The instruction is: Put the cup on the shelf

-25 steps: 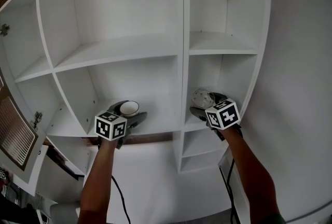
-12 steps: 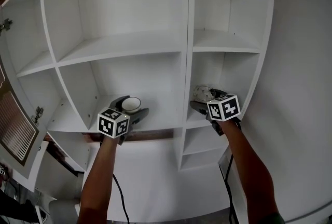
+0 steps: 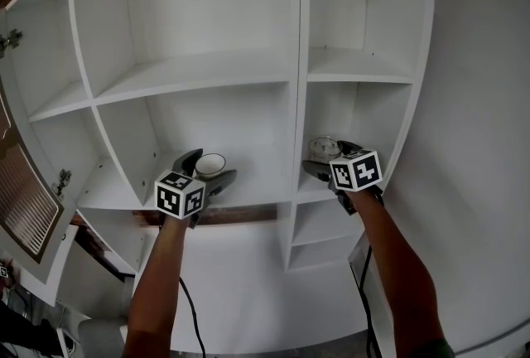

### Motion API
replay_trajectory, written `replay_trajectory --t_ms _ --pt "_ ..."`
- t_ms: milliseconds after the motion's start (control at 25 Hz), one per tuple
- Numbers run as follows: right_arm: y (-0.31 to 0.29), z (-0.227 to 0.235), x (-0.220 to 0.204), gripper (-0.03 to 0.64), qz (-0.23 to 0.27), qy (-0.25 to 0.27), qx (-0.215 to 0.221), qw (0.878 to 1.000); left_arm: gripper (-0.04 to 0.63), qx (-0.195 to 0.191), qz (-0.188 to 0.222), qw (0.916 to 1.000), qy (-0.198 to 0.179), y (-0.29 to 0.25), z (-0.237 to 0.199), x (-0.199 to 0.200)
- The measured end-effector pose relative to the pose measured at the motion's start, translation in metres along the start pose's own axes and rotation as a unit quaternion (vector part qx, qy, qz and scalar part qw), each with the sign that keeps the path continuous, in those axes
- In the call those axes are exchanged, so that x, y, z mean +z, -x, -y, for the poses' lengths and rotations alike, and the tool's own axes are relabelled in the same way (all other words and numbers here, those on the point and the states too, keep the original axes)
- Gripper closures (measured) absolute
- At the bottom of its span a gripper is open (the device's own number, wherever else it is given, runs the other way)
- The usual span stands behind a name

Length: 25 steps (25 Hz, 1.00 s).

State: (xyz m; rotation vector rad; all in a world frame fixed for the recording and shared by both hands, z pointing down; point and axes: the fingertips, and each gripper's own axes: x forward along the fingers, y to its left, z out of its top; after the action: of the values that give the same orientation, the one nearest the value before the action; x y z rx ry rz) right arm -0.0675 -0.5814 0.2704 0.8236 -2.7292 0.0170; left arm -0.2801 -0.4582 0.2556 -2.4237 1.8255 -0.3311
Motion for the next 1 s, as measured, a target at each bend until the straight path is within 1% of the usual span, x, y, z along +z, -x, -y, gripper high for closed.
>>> replay_trajectory --t_ms 200,400,600,720,760,840,880,960,1000 --pt "0.008 0.0 0.008 0.094 0.025 0.006 -0.004 1.0 0.127 0.003 0.026 0.9996 -0.007 0.012 0.001 0.015" --pt "0.025 -0.002 0.018 0.094 0.05 0.011 -0.012 0.999 0.127 0.007 0.041 0.9986 -0.031 0.03 0.013 0.028" --pt "0.061 -0.004 0.028 0.094 0.098 0.0 -0.025 0.995 0.128 0.021 0.072 0.9953 -0.062 0.063 0.031 0.045" --pt "0.09 -0.007 0.035 0.105 0.141 -0.007 -0.054 0.989 0.147 0.028 0.1 0.9912 -0.082 0.089 0.041 0.059" --pt "0.101 -0.01 0.039 0.138 0.158 -0.007 -0.064 0.985 0.163 0.03 0.11 0.9896 -0.088 0.098 0.043 0.062" --pt "0.126 -0.019 0.046 0.242 0.193 -0.001 -0.082 0.978 0.212 0.035 0.128 0.9861 -0.1 0.116 0.05 0.068" --pt "0.138 -0.026 0.049 0.311 0.209 0.004 -0.088 0.974 0.237 0.036 0.136 0.9841 -0.108 0.125 0.054 0.07" --pt "0.161 -0.046 0.053 0.486 0.236 0.022 -0.092 0.967 0.298 0.041 0.146 0.98 -0.129 0.142 0.063 0.071" --pt "0.17 -0.059 0.054 0.56 0.245 0.031 -0.09 0.965 0.318 0.045 0.15 0.9778 -0.139 0.151 0.068 0.069"
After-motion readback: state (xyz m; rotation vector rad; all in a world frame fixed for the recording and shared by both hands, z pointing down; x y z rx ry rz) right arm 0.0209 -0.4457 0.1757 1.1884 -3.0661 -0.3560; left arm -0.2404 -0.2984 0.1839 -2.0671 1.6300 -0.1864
